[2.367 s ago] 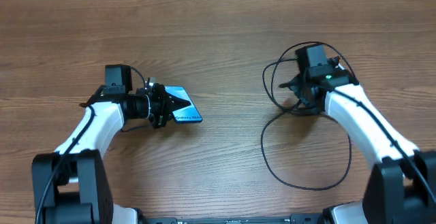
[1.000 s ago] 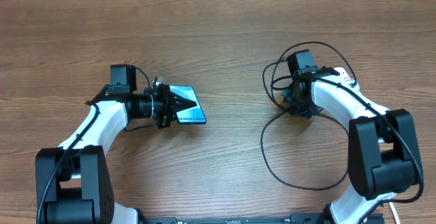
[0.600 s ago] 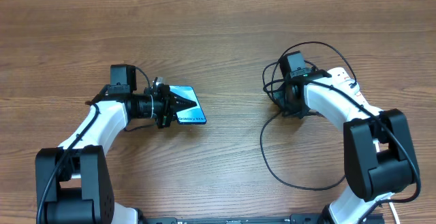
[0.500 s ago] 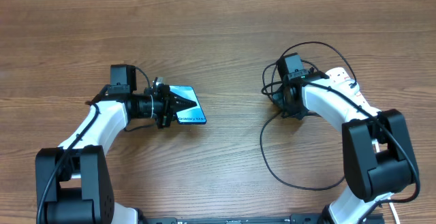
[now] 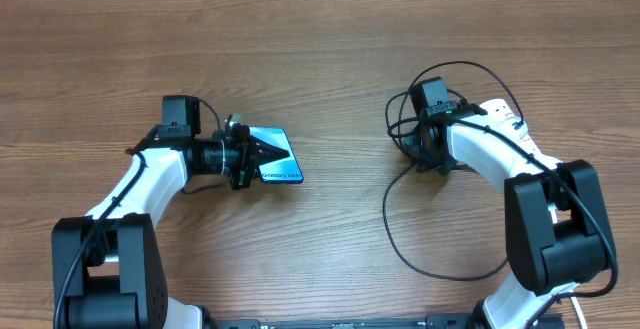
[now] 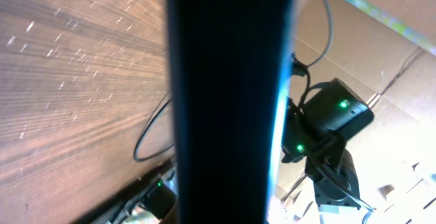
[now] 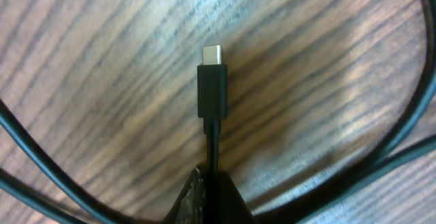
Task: Plug charger to phone and switch on socket
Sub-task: 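Lift the plug with the right gripper toward the phone's bottom port, then align and push the USB-C plug into the phone's port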
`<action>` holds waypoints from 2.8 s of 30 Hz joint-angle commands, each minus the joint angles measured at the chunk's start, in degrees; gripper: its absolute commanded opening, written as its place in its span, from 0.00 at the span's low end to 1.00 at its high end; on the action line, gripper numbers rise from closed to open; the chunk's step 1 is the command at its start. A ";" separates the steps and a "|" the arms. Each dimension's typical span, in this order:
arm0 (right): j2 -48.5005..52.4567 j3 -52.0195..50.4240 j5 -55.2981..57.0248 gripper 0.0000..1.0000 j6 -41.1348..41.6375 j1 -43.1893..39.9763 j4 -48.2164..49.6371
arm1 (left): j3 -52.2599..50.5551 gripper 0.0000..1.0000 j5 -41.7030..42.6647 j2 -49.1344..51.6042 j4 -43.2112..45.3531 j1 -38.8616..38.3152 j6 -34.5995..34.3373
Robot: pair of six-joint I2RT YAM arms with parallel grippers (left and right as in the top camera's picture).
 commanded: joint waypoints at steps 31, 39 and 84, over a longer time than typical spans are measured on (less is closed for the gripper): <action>-16.57 15.39 -70.23 0.04 -59.76 13.81 -25.66 | 0.61 0.04 25.68 7.89 71.95 3.45 -38.82; -16.48 14.14 -56.70 0.04 -40.83 20.28 -11.72 | 0.61 0.04 17.99 7.89 76.08 1.81 -44.00; -16.44 14.14 -47.10 0.04 -28.89 22.14 -3.54 | 0.61 0.04 8.52 7.89 84.08 -3.23 -45.90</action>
